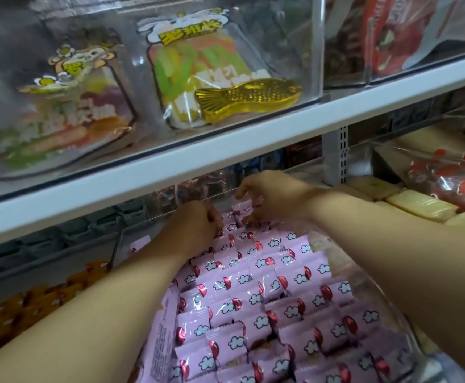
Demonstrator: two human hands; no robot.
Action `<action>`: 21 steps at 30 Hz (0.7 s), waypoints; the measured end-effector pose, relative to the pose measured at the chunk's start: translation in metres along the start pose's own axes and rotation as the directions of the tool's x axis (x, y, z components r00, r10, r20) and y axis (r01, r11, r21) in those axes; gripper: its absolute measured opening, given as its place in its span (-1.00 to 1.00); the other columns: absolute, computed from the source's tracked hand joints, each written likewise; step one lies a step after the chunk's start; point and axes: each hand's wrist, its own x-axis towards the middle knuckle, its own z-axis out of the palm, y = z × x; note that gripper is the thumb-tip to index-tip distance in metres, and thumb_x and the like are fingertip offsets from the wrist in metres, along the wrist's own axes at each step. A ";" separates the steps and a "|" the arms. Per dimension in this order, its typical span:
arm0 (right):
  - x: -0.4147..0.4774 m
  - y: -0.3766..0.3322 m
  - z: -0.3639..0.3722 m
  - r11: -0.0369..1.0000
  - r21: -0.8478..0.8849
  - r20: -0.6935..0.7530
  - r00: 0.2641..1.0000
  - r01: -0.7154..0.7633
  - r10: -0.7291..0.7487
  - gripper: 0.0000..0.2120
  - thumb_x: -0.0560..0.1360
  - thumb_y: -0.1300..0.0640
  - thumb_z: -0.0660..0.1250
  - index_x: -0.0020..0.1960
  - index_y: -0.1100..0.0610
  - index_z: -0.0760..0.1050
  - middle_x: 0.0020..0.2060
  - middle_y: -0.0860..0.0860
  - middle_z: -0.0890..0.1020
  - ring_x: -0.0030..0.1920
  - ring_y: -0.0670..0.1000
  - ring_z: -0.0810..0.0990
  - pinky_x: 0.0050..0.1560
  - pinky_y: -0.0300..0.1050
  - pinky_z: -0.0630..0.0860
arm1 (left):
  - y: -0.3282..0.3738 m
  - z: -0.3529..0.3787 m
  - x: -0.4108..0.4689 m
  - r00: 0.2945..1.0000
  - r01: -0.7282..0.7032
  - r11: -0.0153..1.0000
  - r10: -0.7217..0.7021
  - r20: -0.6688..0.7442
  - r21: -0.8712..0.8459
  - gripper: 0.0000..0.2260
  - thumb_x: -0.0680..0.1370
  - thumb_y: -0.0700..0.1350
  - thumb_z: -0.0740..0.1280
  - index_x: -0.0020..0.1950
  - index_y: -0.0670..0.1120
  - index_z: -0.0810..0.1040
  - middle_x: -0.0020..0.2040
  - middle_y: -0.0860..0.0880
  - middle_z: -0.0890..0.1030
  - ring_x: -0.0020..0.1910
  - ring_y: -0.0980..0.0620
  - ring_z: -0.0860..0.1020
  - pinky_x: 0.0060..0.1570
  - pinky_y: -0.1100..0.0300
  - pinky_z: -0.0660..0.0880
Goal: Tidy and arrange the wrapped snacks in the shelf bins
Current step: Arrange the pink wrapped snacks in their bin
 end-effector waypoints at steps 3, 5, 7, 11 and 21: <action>-0.003 0.004 -0.004 0.961 0.275 -0.030 0.999 -0.034 0.044 -0.57 0.39 0.32 0.45 0.22 0.15 0.48 0.05 0.04 0.60 0.08 0.03 0.58 0.06 -0.14 0.52 | 0.004 -0.001 -0.005 0.993 -0.100 0.992 0.094 -0.075 -0.076 -0.88 0.55 -0.18 0.34 0.06 -0.03 0.58 -0.05 0.10 0.57 -0.15 0.23 0.50 -0.19 0.44 0.35; -0.007 0.011 -0.007 0.914 0.406 -0.150 0.984 -0.023 0.091 -0.59 0.37 0.34 0.45 0.20 0.22 0.51 -0.01 0.02 0.58 0.06 0.02 0.58 0.10 -0.11 0.51 | 0.010 -0.003 -0.007 0.947 -0.271 0.962 0.268 -0.179 0.004 -0.75 0.54 -0.21 0.34 0.22 -0.08 0.56 0.11 0.02 0.57 0.03 0.13 0.50 0.01 0.35 0.37; -0.011 0.022 -0.006 0.925 0.373 -0.222 0.962 -0.066 0.158 -0.66 0.38 0.28 0.46 0.15 0.22 0.56 -0.01 0.01 0.62 0.01 0.02 0.59 0.11 -0.08 0.50 | 0.017 -0.005 -0.009 0.890 -0.402 0.903 0.424 -0.169 0.151 -0.74 0.56 -0.23 0.30 0.24 -0.09 0.57 0.20 -0.02 0.56 0.16 0.06 0.48 0.14 0.29 0.32; -0.018 0.036 0.000 0.884 0.446 -0.131 0.968 -0.136 0.215 -0.73 0.43 0.22 0.43 0.12 0.22 0.59 -0.05 0.04 0.63 0.00 0.03 0.59 0.16 0.02 0.51 | 0.017 0.000 -0.010 0.919 -0.379 0.879 0.393 0.010 0.289 -0.77 0.60 -0.21 0.18 0.19 -0.13 0.55 0.20 -0.03 0.54 0.17 0.01 0.48 0.16 0.12 0.41; -0.023 0.033 0.001 0.889 0.441 -0.182 0.958 -0.121 0.220 -0.66 0.44 0.18 0.43 0.20 0.19 0.56 0.13 0.08 0.62 0.12 0.02 0.57 0.26 -0.01 0.44 | 0.017 0.006 0.008 0.947 -0.297 0.846 0.201 0.251 0.442 -0.63 0.61 -0.12 0.16 0.41 0.11 0.39 0.30 0.02 0.42 0.29 -0.06 0.38 0.26 -0.04 0.38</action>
